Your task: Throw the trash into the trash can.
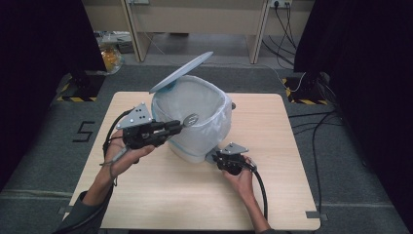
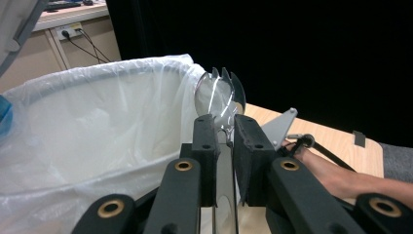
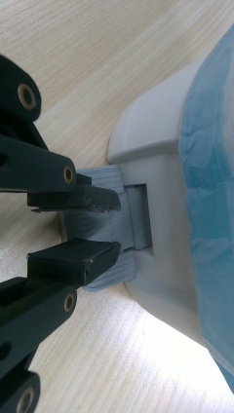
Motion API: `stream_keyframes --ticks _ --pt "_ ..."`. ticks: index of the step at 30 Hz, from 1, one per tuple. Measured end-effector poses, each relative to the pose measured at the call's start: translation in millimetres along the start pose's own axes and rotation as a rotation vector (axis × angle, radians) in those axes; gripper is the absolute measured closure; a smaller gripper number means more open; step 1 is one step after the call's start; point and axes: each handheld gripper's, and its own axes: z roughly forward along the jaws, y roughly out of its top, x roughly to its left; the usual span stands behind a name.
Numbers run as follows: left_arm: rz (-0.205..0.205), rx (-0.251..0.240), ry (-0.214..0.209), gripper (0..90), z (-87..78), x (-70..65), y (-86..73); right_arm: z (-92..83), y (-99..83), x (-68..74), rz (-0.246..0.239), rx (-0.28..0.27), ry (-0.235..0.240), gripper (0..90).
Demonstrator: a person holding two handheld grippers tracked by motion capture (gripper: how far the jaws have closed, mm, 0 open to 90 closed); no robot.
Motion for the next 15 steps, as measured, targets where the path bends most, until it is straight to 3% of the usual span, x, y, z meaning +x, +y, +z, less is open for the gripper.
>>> stream_keyframes --ticks 15 --pt "0.015 -0.008 0.060 79.6 19.7 3.1 17.8 -0.2 0.0 -0.1 -0.001 0.001 0.001 74.0"
